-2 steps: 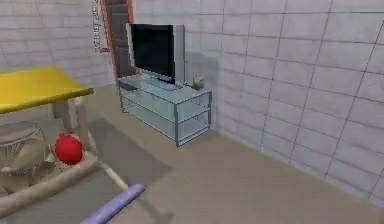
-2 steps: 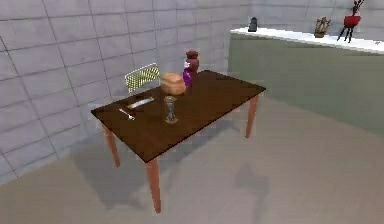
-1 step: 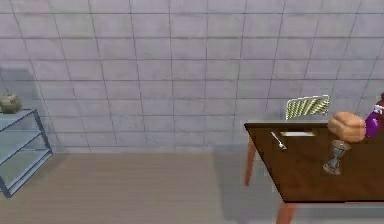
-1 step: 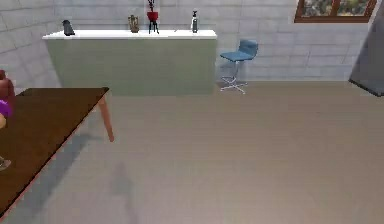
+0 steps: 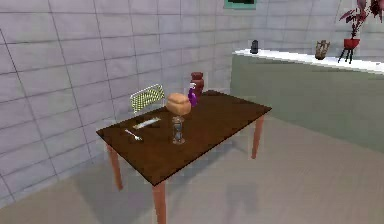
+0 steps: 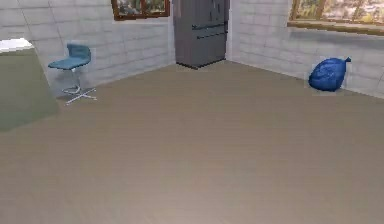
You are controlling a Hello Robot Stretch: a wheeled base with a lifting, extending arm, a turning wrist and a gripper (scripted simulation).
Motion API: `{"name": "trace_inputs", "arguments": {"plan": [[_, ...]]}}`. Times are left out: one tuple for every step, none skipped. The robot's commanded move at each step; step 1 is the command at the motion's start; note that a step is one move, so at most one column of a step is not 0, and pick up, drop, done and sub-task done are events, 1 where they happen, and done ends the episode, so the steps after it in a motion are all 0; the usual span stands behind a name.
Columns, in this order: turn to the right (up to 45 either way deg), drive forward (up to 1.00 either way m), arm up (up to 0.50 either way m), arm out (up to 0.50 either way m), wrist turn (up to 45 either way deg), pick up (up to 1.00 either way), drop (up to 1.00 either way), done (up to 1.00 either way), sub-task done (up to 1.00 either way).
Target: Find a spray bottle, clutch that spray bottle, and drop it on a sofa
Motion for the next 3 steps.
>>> {"name": "trace_inputs", "arguments": {"plan": [[30.0, 0.0, 0.0, 0.0, 0.0, 0.0, 0.0, 0.0, 0.0], [0.0, 1.0, 0.0, 0.0, 0.0, 0.0, 0.0, 0.0, 0.0], [18.0, 0.0, 0.0, 0.0, 0.0, 0.0, 0.0, 0.0, 0.0]]}}
